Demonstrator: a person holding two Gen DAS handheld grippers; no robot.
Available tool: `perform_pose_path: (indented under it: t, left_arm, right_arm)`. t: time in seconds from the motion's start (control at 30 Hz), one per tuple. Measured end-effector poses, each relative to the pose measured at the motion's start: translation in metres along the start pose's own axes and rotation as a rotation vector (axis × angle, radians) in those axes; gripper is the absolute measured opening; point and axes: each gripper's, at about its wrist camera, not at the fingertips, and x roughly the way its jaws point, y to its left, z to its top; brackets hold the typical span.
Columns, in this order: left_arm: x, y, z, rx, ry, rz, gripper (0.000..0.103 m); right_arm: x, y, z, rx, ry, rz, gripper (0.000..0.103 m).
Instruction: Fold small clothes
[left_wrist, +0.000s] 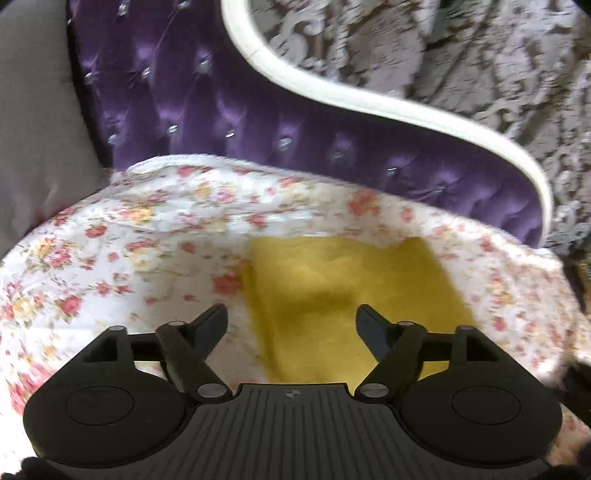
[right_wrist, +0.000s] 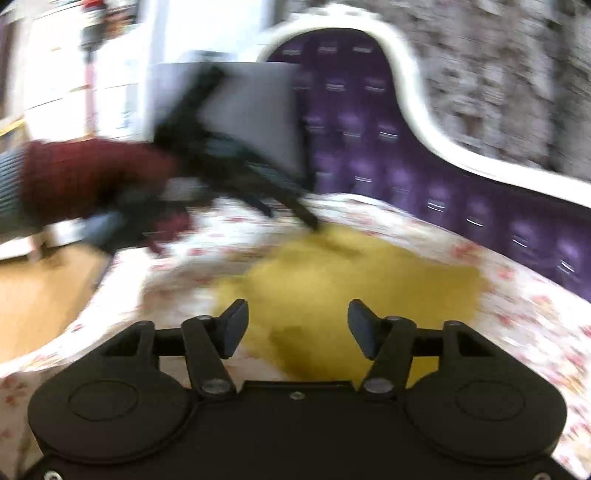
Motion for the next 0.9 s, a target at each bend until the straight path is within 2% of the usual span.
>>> perform_pose_path:
  t: [0.1,0.2,0.27,0.37,0.43,0.5,0.57,0.7,0.8,0.9]
  left_arm:
    - [-0.004,-0.017,-0.018,0.030,0.035,-0.057,0.079]
    - [0.004,-0.029,-0.044,0.132,0.119,-0.018,0.079]
    - [0.012,-0.028,-0.059,0.164,0.159,0.013,0.080]
    - [0.007,-0.010,-0.065,0.053,0.149,-0.036,0.080]
    - [0.004,-0.003,-0.063,0.018,0.144,-0.060,0.081]
    - [0.006,0.004,-0.060,-0.024,0.154,-0.086,0.081]
    - [0.007,0.007,-0.058,-0.060,0.151,-0.106,0.081]
    - [0.017,0.008,-0.051,-0.087,0.153,-0.137,0.086]
    - [0.024,0.005,-0.048,-0.088,0.154,-0.154,0.088]
    - [0.032,0.006,-0.045,-0.123,0.155,-0.192,0.098]
  right_arm:
    - [0.005,-0.020,-0.015,0.097,0.056,-0.037,0.068]
    - [0.010,-0.025,-0.032,0.158,0.149,-0.038,0.068]
    - [0.005,-0.020,-0.036,0.139,0.153,-0.041,0.068]
    - [-0.003,-0.027,-0.027,0.168,0.151,0.005,0.068]
    - [-0.010,-0.041,-0.023,0.241,0.104,0.030,0.069]
    - [-0.012,-0.062,-0.013,0.332,0.051,0.043,0.080]
    - [-0.006,-0.085,-0.006,0.410,0.027,0.043,0.083]
    - [0.026,-0.129,-0.003,0.520,0.049,0.044,0.083]
    - [0.051,-0.156,-0.011,0.626,0.071,0.088,0.084]
    - [0.068,-0.167,-0.019,0.690,0.077,0.148,0.084]
